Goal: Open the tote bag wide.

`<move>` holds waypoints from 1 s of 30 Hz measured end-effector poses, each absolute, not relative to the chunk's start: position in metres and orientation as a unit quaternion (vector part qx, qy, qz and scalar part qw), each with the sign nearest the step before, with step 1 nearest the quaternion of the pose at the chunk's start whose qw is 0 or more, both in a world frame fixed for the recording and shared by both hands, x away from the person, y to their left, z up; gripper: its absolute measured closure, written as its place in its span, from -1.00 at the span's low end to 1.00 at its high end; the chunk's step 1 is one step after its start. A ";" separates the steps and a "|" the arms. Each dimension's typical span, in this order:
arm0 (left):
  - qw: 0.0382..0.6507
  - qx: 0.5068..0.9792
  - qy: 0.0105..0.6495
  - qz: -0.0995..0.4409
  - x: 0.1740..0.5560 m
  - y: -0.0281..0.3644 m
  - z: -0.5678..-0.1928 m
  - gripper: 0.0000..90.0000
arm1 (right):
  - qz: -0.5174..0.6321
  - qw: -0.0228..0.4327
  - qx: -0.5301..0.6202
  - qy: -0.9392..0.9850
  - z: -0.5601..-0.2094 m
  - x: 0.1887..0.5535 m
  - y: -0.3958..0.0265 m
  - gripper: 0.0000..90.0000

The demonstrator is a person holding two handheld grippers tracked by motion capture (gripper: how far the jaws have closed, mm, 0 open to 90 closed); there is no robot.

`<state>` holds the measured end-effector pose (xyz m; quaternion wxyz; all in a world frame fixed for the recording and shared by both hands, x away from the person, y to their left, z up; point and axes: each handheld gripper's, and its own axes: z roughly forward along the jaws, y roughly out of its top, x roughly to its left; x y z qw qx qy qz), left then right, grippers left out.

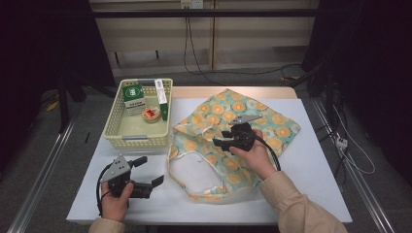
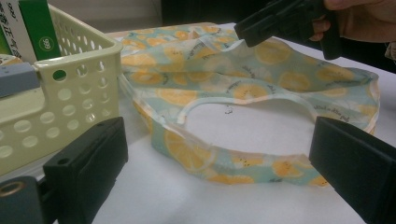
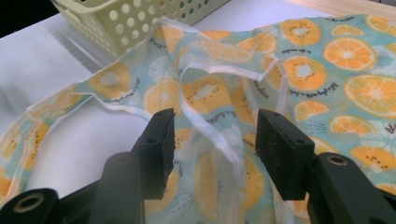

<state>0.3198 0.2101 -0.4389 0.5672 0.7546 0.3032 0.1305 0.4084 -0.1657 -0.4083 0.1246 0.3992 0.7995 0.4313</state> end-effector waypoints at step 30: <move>0.566 0.756 0.303 0.128 0.320 0.210 -0.440 -0.90 | 0.425 0.093 0.351 0.829 -0.417 0.406 -0.154 0.96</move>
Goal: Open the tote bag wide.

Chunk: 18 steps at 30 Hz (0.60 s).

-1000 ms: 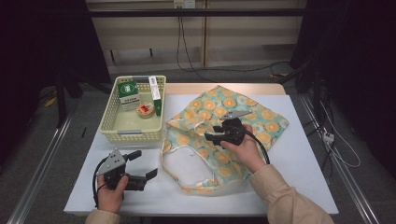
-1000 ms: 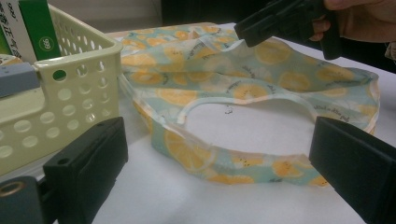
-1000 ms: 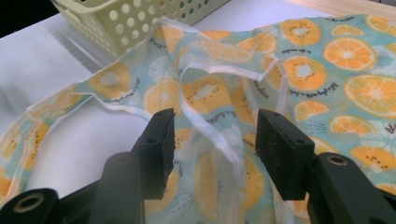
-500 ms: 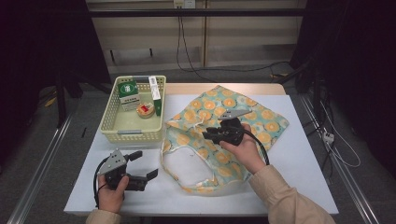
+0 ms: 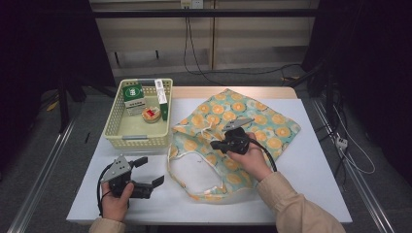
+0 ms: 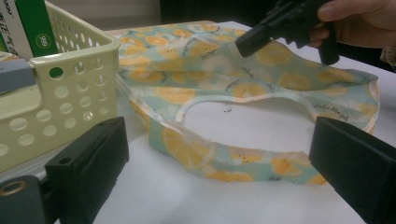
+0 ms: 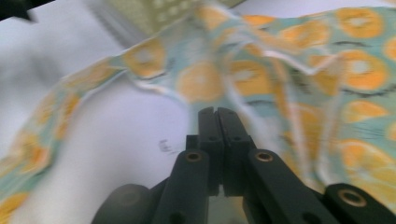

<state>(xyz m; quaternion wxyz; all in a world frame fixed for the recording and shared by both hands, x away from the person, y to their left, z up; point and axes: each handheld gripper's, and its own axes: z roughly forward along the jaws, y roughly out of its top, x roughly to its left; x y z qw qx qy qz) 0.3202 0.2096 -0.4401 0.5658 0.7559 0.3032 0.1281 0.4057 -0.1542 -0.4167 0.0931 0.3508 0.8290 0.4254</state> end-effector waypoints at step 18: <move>0.564 0.757 0.304 0.127 0.320 0.210 -0.441 -0.90 | 0.391 0.120 0.373 0.833 -0.448 0.423 -0.171 0.23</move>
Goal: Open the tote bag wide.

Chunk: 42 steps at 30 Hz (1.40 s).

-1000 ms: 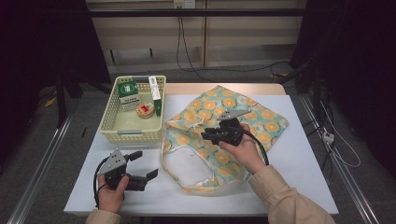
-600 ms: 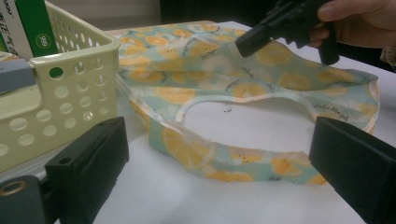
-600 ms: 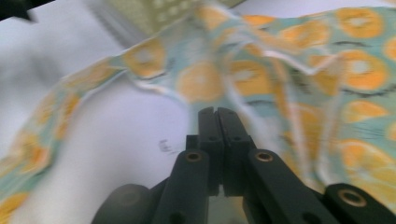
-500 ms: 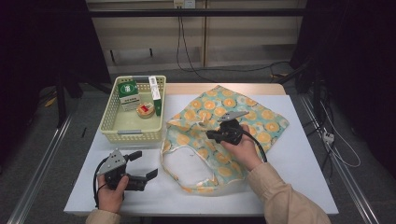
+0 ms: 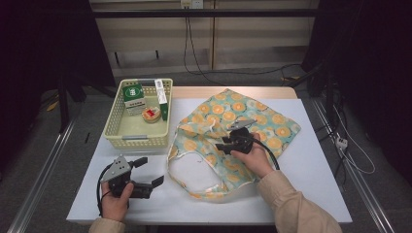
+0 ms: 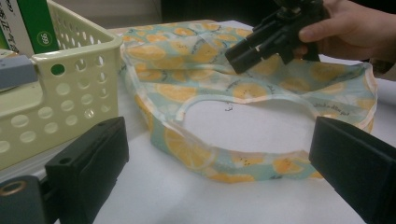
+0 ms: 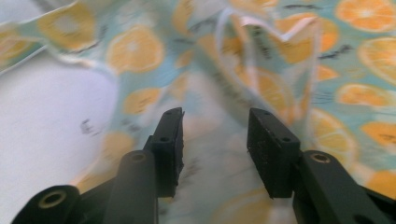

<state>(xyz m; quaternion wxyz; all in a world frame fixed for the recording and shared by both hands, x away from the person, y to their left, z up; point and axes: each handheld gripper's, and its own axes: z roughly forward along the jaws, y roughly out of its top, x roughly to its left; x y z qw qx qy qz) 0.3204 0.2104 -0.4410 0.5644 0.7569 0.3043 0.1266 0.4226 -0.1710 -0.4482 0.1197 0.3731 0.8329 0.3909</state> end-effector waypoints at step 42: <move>0.567 0.755 0.303 0.129 0.320 0.210 -0.440 -0.90 | 0.413 0.116 0.407 0.806 -0.426 0.418 -0.193 1.00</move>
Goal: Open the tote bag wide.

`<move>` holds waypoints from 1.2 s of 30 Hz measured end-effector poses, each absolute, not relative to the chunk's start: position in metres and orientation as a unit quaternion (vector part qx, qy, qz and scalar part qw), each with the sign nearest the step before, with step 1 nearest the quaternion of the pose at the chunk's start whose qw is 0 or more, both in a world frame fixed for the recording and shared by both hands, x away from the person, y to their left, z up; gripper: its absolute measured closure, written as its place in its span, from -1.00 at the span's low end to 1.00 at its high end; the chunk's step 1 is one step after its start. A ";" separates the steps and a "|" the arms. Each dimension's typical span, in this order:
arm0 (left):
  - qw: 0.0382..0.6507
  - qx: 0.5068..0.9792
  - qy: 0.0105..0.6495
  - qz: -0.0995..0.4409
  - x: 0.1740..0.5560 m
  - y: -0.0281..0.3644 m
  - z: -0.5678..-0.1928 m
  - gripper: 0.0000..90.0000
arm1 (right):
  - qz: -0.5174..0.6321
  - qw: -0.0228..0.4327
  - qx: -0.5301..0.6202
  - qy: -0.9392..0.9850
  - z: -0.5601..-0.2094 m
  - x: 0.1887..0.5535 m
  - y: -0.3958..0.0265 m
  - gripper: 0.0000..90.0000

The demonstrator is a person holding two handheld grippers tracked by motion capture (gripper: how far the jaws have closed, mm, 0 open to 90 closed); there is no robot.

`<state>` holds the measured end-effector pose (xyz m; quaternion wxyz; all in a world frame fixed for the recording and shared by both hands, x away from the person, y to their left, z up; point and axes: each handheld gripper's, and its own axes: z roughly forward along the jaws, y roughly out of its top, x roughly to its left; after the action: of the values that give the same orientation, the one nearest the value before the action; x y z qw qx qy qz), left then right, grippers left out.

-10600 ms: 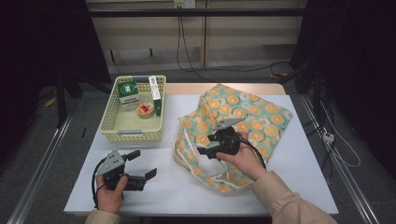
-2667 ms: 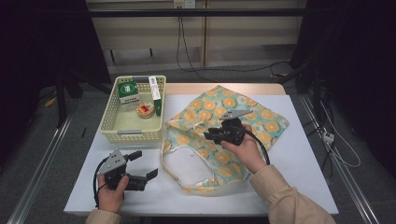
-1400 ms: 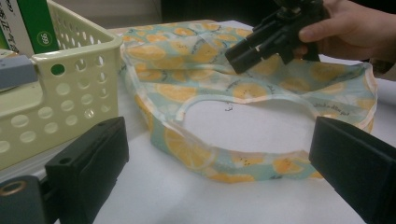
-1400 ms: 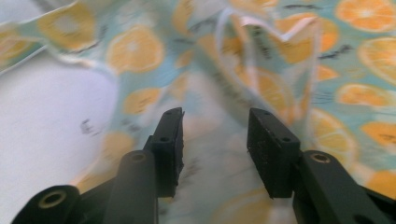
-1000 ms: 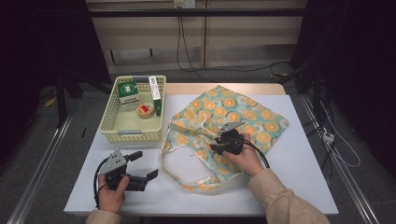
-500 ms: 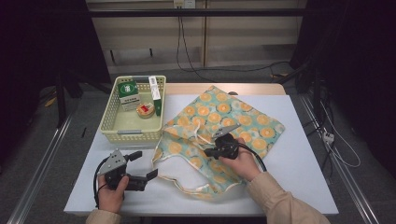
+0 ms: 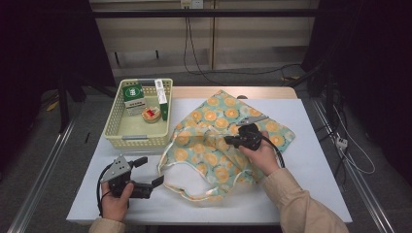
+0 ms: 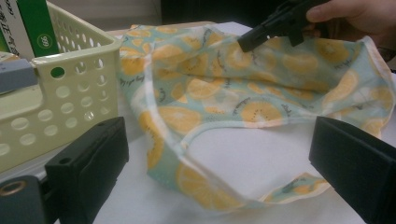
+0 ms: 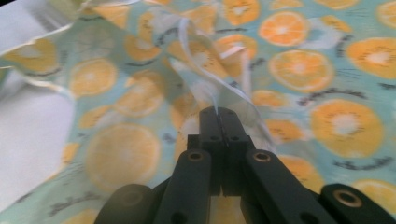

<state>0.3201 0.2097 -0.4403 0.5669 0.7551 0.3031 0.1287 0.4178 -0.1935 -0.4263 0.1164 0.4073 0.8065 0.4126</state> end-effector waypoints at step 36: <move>0.569 0.754 0.303 0.127 0.320 0.210 -0.440 -0.90 | 0.390 0.161 0.351 0.836 -0.438 0.408 -0.159 0.05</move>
<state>0.3198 0.2098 -0.4398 0.5687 0.7540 0.3034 0.1266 0.4080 -0.1594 -0.4377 0.1614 0.3515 0.8356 0.3900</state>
